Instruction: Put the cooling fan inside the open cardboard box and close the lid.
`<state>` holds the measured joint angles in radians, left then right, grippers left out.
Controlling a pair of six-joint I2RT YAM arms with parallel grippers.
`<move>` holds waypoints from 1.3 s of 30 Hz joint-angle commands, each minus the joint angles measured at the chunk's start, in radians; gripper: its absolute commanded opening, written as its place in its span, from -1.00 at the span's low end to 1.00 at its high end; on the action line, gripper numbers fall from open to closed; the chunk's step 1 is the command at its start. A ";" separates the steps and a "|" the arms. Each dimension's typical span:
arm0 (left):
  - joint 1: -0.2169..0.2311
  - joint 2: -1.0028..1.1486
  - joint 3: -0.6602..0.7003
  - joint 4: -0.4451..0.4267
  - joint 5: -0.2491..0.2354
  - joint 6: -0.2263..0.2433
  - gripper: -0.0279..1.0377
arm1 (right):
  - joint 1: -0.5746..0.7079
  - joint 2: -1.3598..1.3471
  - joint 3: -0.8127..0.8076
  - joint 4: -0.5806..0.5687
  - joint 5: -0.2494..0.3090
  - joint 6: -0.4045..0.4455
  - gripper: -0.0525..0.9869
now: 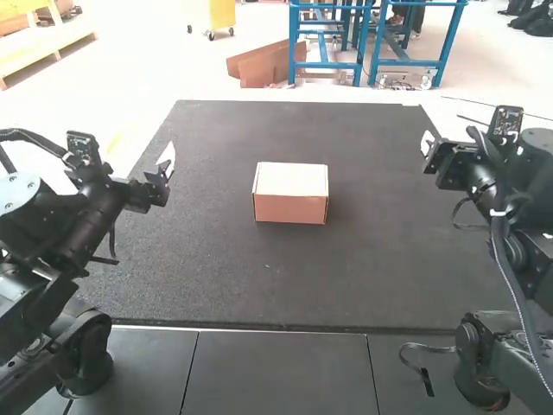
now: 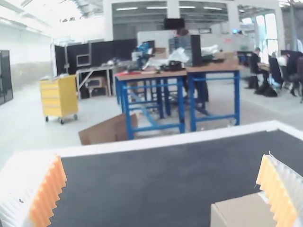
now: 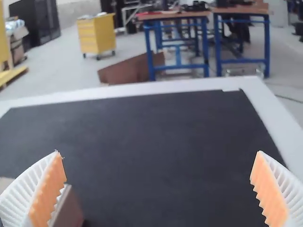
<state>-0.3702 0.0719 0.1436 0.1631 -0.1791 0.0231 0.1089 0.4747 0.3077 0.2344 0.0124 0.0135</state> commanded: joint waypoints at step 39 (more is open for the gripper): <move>0.094 -0.073 -0.144 -0.160 -0.095 -0.094 0.85 | -0.029 -0.475 -0.308 -0.218 0.069 -0.135 0.85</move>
<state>-0.3122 0.0120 0.0055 -0.0109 -0.2653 -0.0685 0.0891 0.0078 0.0036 0.0116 0.0616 -0.1062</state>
